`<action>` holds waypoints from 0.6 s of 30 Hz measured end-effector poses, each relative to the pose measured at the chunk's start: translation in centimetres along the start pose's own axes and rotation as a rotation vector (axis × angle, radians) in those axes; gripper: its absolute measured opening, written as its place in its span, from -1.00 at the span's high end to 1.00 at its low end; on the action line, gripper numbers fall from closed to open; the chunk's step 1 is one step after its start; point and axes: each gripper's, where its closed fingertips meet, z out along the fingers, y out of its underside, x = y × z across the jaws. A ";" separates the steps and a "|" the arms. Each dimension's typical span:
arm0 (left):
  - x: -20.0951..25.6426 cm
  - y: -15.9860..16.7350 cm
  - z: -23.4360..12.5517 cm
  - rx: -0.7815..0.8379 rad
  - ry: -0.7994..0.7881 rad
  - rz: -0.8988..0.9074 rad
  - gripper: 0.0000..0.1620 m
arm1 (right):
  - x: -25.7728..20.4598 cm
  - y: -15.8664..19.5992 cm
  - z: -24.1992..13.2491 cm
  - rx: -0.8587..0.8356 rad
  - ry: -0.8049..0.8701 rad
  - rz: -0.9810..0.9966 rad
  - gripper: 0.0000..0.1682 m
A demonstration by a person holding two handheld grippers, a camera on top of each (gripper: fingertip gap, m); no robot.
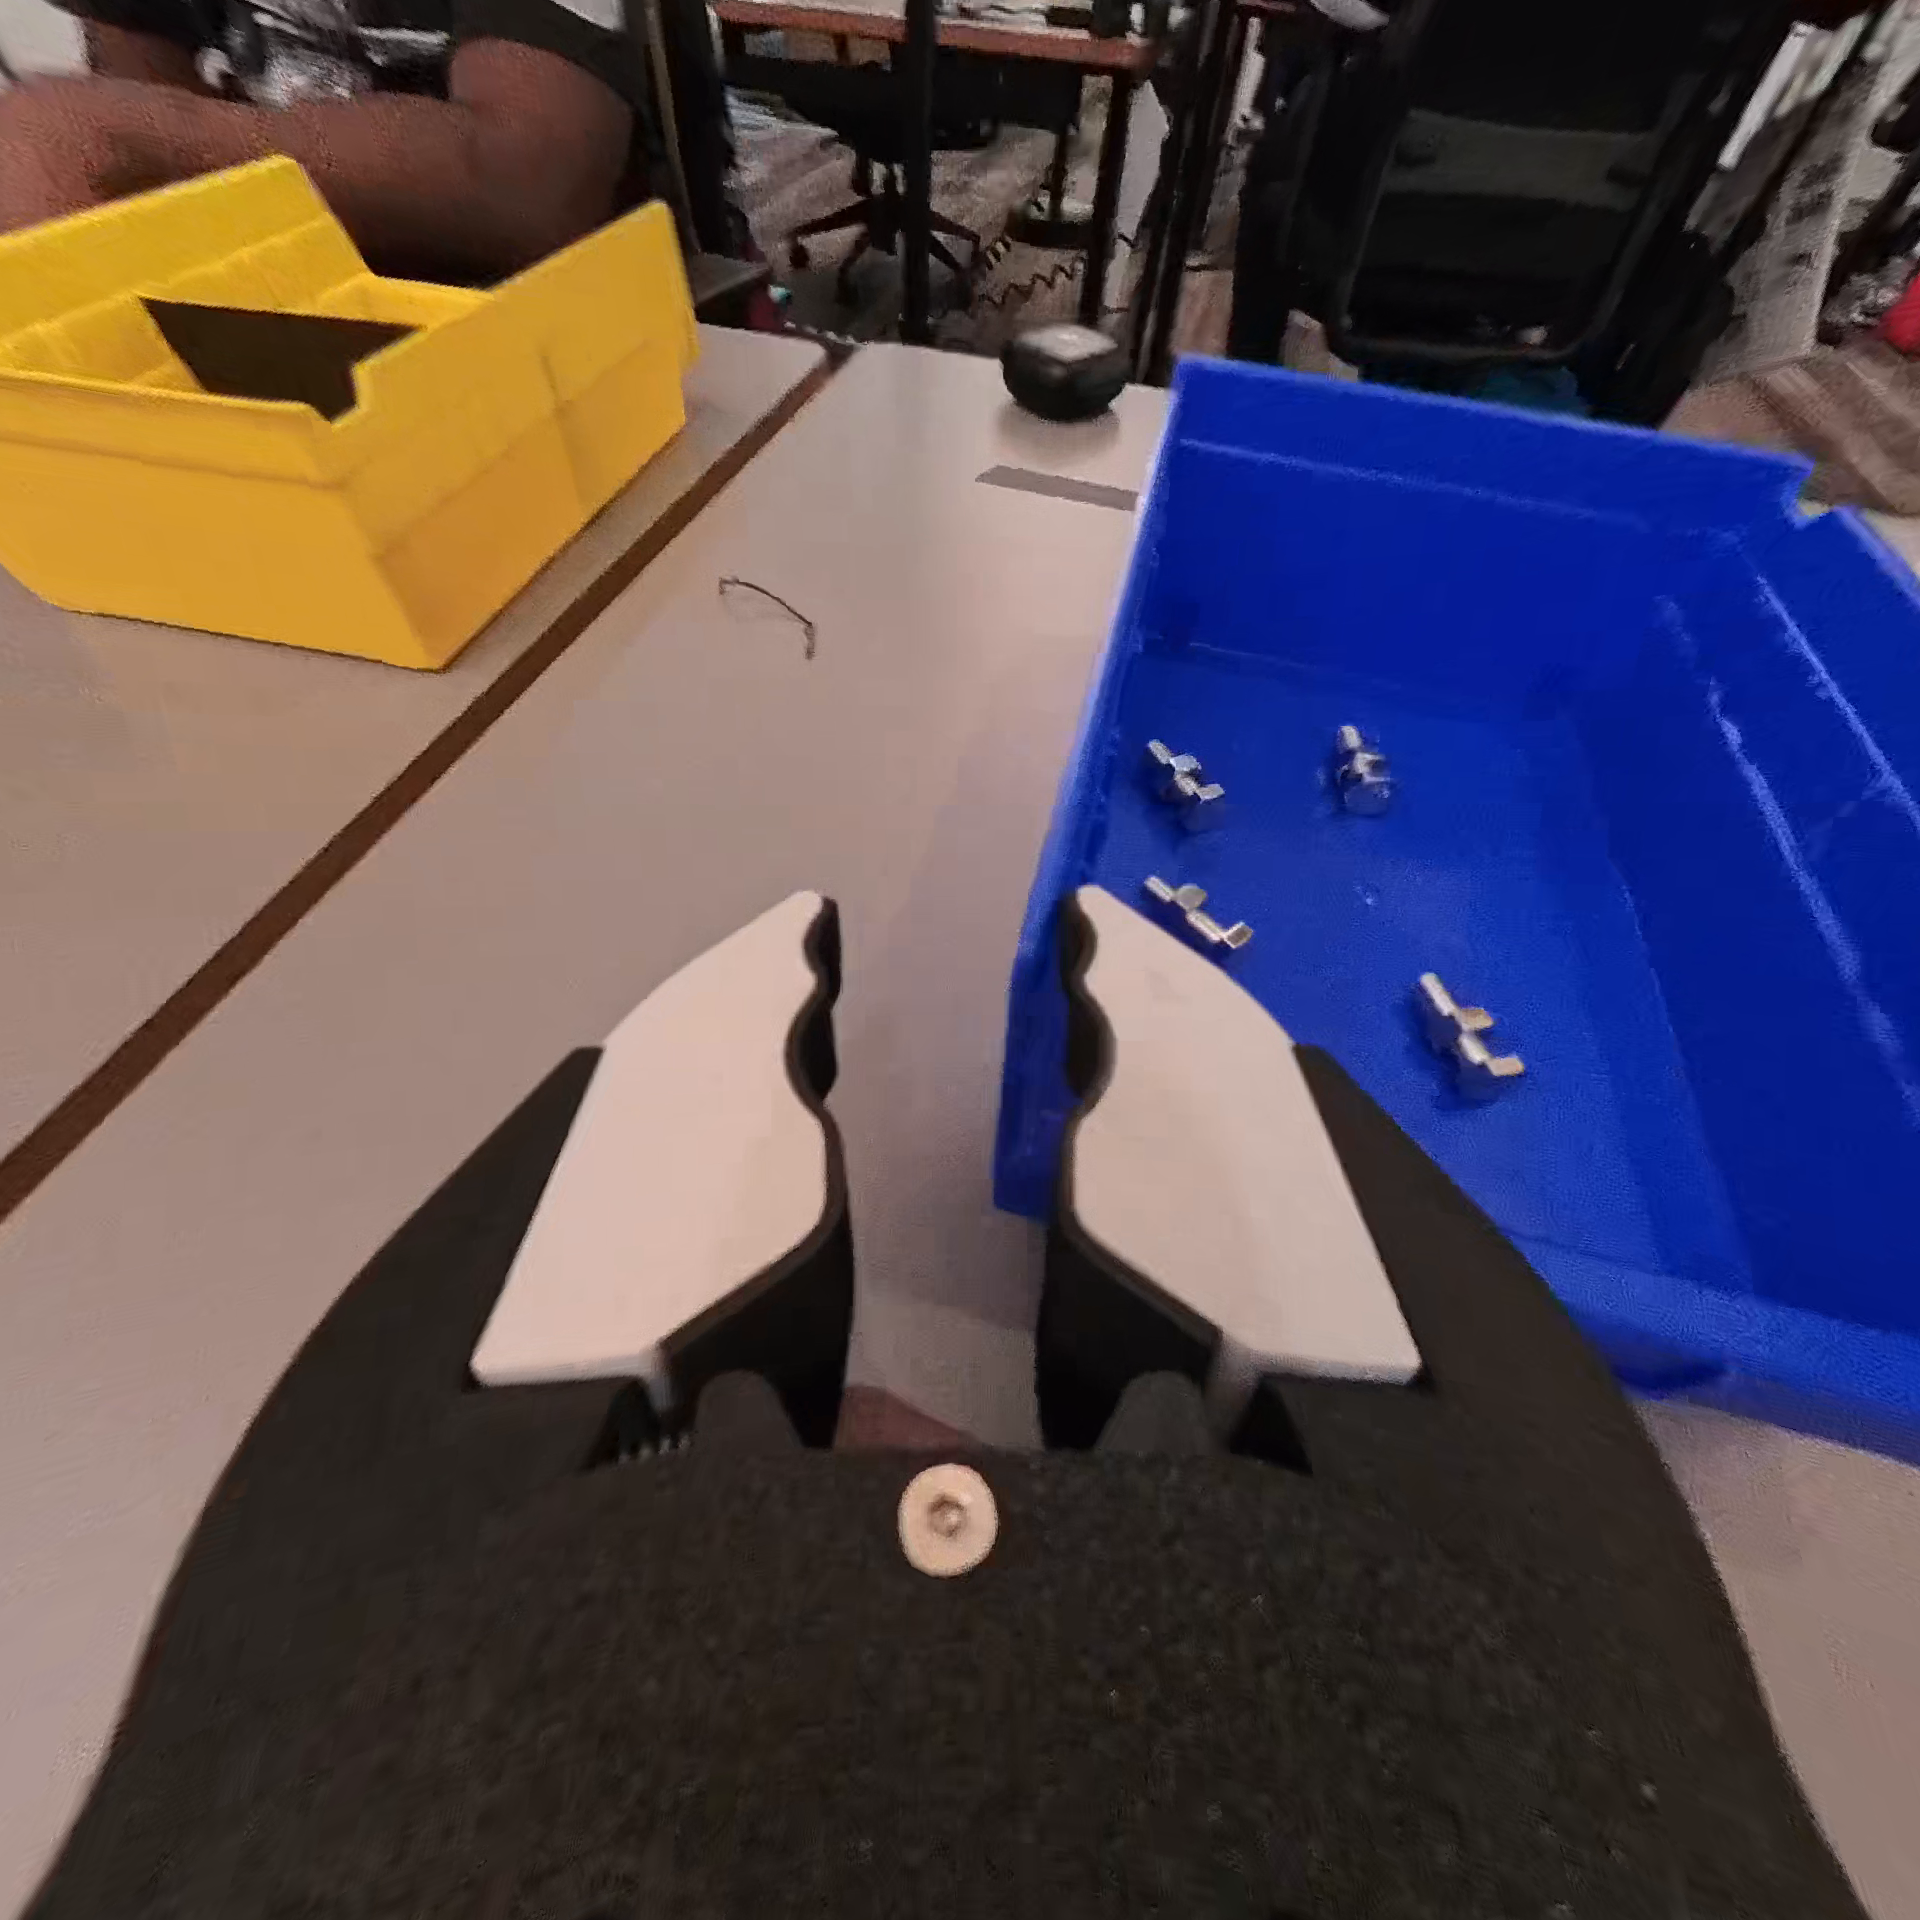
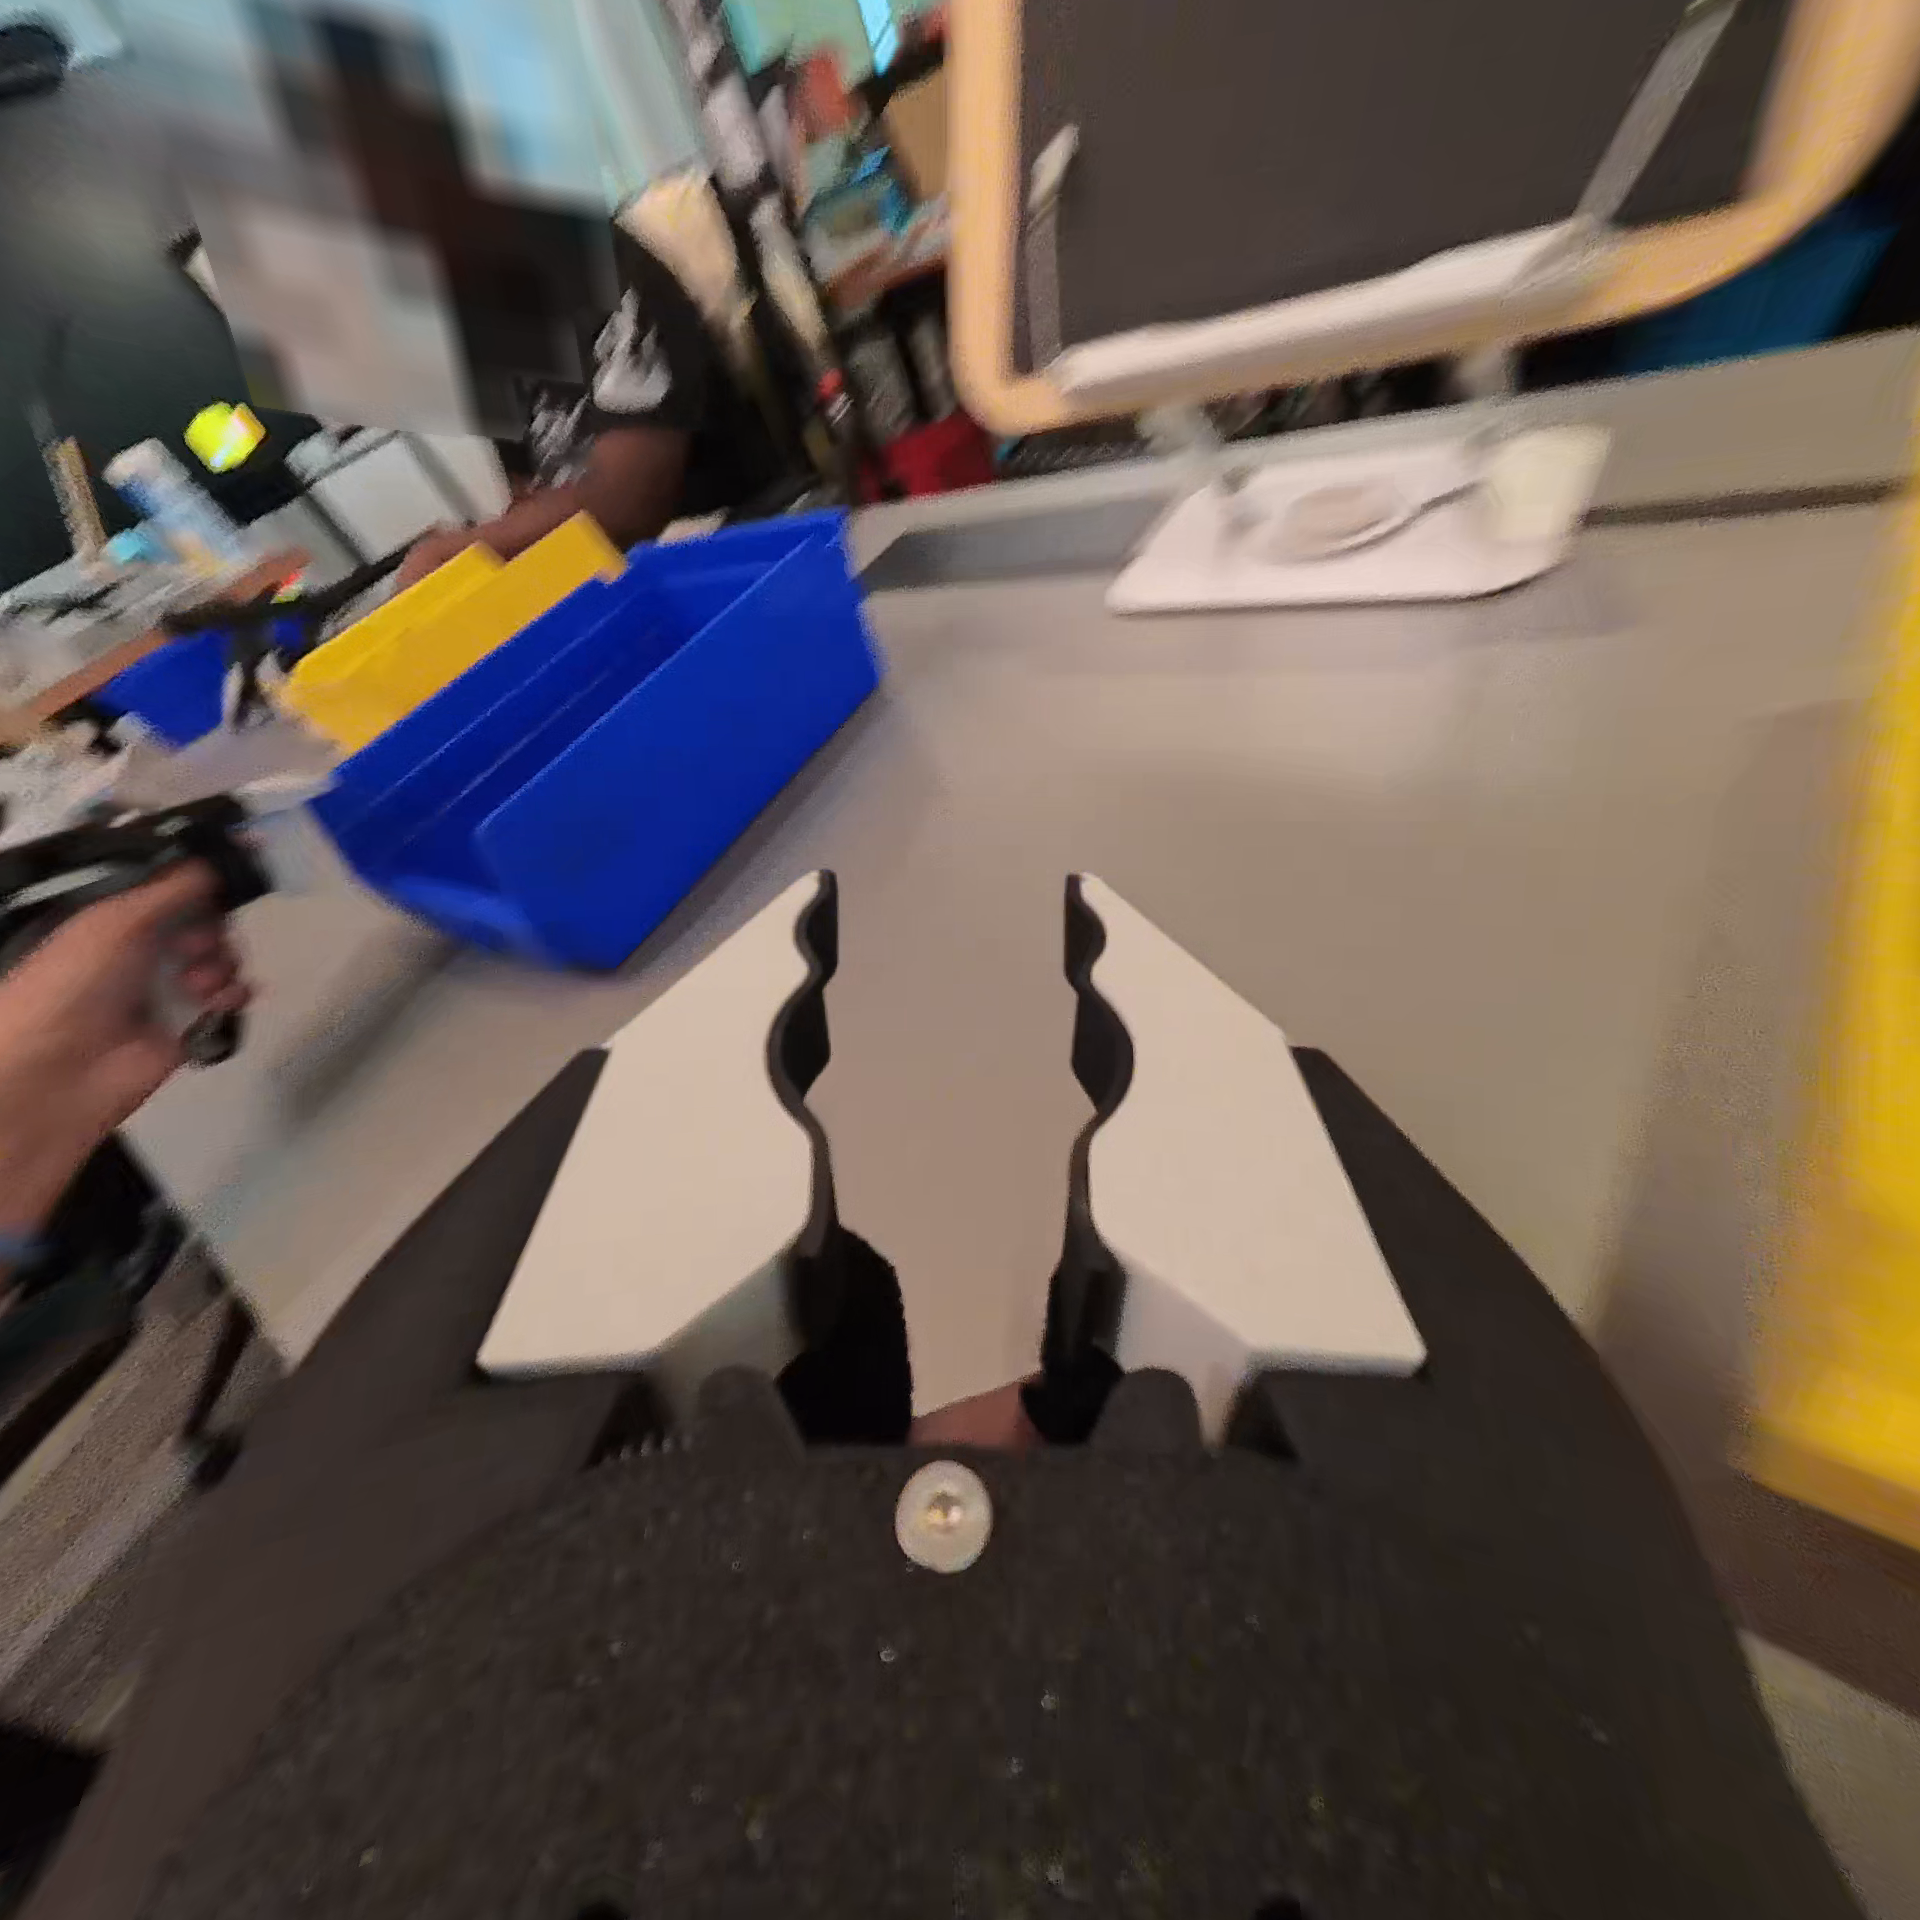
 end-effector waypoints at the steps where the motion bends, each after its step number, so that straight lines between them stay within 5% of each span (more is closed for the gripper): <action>1: -0.5 -0.9 -1.4 0.038 -0.052 -0.047 0.42 | 2.3 -0.9 -2.0 0.056 0.048 0.004 0.49; 5: 2.5 -2.1 -6.8 0.140 0.005 -0.125 0.43 | 12.4 -2.5 -9.2 0.218 0.315 0.002 0.49; 9: 9.3 2.6 -7.0 0.080 0.244 -0.050 0.59 | 19.7 -0.9 -12.8 0.168 0.521 0.011 0.48; 12: 13.7 4.2 -5.8 -0.042 0.461 -0.029 0.58 | 21.6 -0.1 -12.7 0.134 0.575 0.009 0.48; 18: 14.6 5.7 -4.9 -0.098 0.464 0.173 0.52 | 20.6 0.9 -11.0 0.089 0.553 -0.044 0.48</action>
